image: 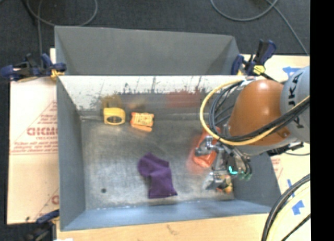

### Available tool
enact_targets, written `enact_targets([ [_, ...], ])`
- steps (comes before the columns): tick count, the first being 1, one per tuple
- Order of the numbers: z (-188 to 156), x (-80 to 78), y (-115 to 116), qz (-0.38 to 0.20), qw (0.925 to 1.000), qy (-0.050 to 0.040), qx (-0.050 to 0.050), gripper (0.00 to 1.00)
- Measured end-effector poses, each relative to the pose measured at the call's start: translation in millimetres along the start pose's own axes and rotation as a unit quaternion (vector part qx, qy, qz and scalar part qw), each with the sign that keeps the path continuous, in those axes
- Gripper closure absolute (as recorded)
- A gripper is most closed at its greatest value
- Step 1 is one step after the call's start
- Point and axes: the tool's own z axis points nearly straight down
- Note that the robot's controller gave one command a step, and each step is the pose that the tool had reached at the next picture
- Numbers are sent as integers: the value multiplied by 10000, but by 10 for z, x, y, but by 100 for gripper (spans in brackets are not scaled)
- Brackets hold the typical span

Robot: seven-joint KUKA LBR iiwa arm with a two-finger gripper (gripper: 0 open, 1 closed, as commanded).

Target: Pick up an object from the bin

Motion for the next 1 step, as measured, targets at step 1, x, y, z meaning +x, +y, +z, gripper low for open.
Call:
enact_targets([
  [1, -31, -17, 0, -8, 10000, -34, 4, 0],
])
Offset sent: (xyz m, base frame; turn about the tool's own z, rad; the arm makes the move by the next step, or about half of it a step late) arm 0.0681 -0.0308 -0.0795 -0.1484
